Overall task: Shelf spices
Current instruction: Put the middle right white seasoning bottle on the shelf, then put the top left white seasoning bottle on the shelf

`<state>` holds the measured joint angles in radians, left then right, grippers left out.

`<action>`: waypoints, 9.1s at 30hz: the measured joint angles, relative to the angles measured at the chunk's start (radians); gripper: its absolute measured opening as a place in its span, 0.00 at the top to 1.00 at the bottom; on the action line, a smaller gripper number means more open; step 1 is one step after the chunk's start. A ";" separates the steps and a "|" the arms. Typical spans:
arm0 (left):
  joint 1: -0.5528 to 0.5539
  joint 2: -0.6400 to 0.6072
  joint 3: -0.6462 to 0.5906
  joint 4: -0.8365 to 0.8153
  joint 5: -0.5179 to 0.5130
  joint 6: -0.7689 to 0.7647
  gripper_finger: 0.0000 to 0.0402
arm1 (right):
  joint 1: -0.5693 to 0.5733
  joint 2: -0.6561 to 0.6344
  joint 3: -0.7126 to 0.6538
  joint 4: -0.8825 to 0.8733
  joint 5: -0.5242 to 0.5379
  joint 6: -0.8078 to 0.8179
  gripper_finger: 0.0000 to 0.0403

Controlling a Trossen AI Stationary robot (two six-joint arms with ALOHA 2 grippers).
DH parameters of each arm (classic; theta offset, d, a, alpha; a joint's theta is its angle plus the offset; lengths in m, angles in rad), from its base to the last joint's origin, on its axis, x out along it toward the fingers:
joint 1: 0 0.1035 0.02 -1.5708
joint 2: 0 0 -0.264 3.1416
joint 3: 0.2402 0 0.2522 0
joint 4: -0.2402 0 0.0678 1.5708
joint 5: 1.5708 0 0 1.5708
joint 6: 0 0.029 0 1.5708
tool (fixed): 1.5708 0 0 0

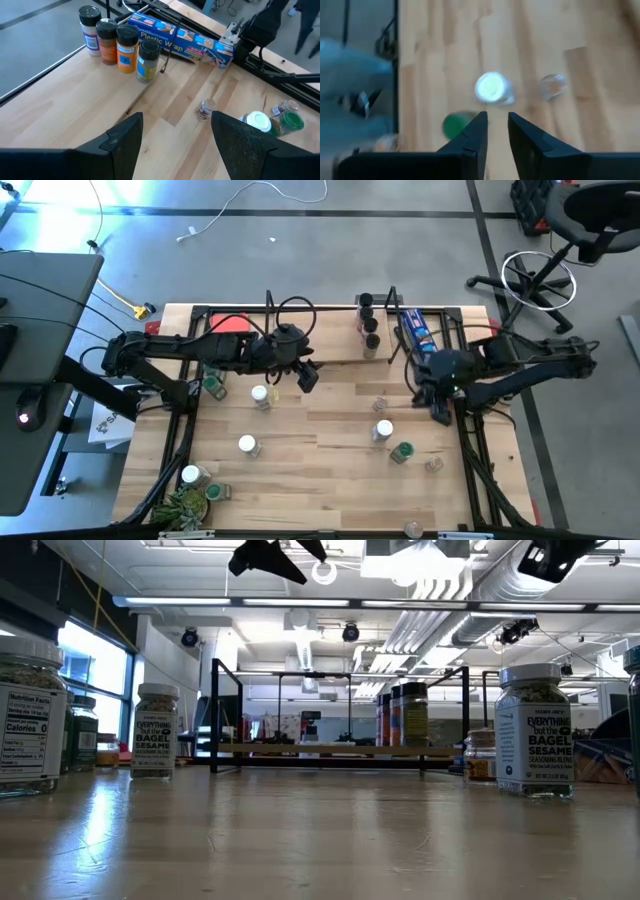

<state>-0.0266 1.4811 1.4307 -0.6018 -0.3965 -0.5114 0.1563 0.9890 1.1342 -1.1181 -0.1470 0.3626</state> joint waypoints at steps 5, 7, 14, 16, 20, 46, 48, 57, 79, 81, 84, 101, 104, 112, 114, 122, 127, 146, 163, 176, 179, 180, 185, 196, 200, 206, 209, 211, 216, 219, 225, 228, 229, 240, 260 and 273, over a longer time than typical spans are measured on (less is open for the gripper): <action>-0.006 0.000 0.000 -0.001 -0.001 0.000 0.42 | 0.094 0.036 -0.004 0.007 -0.029 0.032 0.69; -0.006 0.000 0.000 -0.002 -0.001 0.000 0.42 | 0.126 0.050 -0.004 0.023 -0.008 0.078 0.61; -0.001 0.000 0.000 -0.004 0.087 0.124 0.42 | 0.235 0.143 -0.004 0.141 0.089 0.145 0.38; 0.005 0.000 0.000 -0.015 0.136 0.189 0.42 | 0.253 0.183 -0.004 0.149 0.141 0.174 0.36; 0.021 0.000 0.000 -0.051 0.175 0.207 0.42 | 0.258 0.256 -0.004 0.153 0.197 0.203 0.35; 0.048 0.000 0.000 -0.067 0.186 0.202 0.42 | 0.132 0.596 -0.002 0.162 0.163 -0.195 0.35; 0.046 0.000 0.000 -0.067 0.185 0.201 0.42 | 0.132 0.604 -0.004 0.144 0.167 -0.171 0.35; 0.037 0.000 0.000 -0.064 0.213 0.207 0.42 | 0.146 0.501 -0.004 0.024 0.166 0.113 0.35; 0.037 -0.003 0.000 -0.121 0.241 0.184 0.42 | 0.514 0.302 -0.003 0.020 0.262 0.661 0.35; 0.043 -0.014 -0.001 -0.198 0.299 0.083 0.42 | 0.516 0.318 -0.003 0.002 0.266 0.703 0.35; 0.042 -0.046 -0.001 -0.356 0.361 -0.066 0.42 | 0.516 0.326 -0.003 -0.014 0.290 0.771 0.35; -0.062 -0.072 -0.179 -0.781 0.360 0.073 0.32 | 0.511 0.326 -0.004 -0.037 0.481 0.743 0.35; -0.048 -0.074 -0.249 -0.726 0.357 0.121 0.26 | 0.511 0.317 -0.004 -0.056 0.480 0.739 0.35; -0.025 -0.072 -0.376 -0.577 0.324 0.137 0.22 | 0.512 0.311 -0.004 -0.065 0.478 0.754 0.35; -0.025 -0.072 -0.391 -0.532 0.290 0.138 0.22 | 0.511 0.311 -0.004 -0.064 0.476 0.766 0.35; -0.025 -0.073 -0.444 -0.394 0.233 0.175 0.22 | 0.511 0.311 -0.004 -0.057 0.471 0.835 0.35; -0.025 -0.066 -0.456 -0.364 0.230 0.192 0.24 | 0.512 0.311 -0.004 -0.047 0.470 0.852 0.35; -0.030 -0.065 -0.142 -0.409 0.436 0.190 0.52 | 0.515 0.276 0.017 -0.112 0.400 0.845 0.35; 0.286 0.493 0.647 -0.576 0.434 0.510 0.52 | 0.514 0.012 0.024 -0.226 0.462 0.798 0.36; 0.512 0.756 0.801 -0.516 0.325 0.949 0.52 | 0.511 0.033 0.023 -0.248 0.565 1.102 0.36; 0.529 0.780 0.801 -0.496 0.325 0.975 0.52 | 0.511 0.045 0.023 -0.249 0.557 1.146 0.36; 0.533 0.786 0.801 -0.492 0.327 0.977 0.52 | 0.511 0.049 0.023 -0.249 0.556 1.158 0.36; 0.538 0.803 0.803 -0.478 0.339 1.001 0.49 | 0.511 0.065 0.023 -0.250 0.555 1.196 0.36; 0.538 0.807 0.802 -0.430 0.347 1.014 0.44 | 0.511 0.074 0.022 -0.251 0.555 1.211 0.36; 0.538 0.807 0.802 -0.425 0.365 1.013 0.43 | 0.511 0.075 0.022 -0.251 0.555 1.222 0.36; 0.538 0.807 0.802 -0.415 0.366 1.013 0.40 | 0.511 0.076 0.022 -0.250 0.556 1.231 0.36; 0.538 0.807 0.802 -0.416 0.366 1.013 0.36 | 0.511 0.076 0.022 -0.251 0.556 1.231 0.36; 0.538 0.807 0.802 -0.416 0.366 1.013 0.34 | 0.511 0.076 0.022 -0.250 0.556 1.231 0.36; 0.538 0.807 0.801 -0.416 0.367 1.013 0.29 | 0.511 0.076 0.022 -0.251 0.556 1.230 0.36; 0.538 0.802 0.801 -0.422 0.368 1.013 0.29 | 0.511 0.076 0.022 -0.250 0.556 1.230 0.36; 0.538 0.788 0.807 -0.425 0.413 1.014 0.29 | 0.511 0.077 0.022 -0.251 0.557 1.230 0.36; 0.538 0.788 0.809 -0.425 0.423 1.014 0.29 | 0.511 0.077 0.022 -0.251 0.557 1.230 0.36; 0.538 0.788 0.809 -0.424 0.425 1.013 0.29 | 0.511 0.077 0.022 -0.251 0.557 1.230 0.36; 0.541 0.788 0.811 -0.426 0.458 0.985 0.28 | 0.511 0.077 0.022 -0.251 0.557 1.229 0.36; 0.550 0.761 0.812 -0.423 0.481 1.002 0.22 | 0.511 0.077 0.022 -0.252 0.558 1.227 0.36; 0.550 0.721 0.815 -0.447 0.486 0.999 0.23 | 0.511 0.077 0.022 -0.261 0.581 1.226 0.36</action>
<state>0.5232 2.2020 2.2452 -1.0489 0.0890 0.4876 0.6674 1.0660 1.1564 -1.3795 0.4335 1.5890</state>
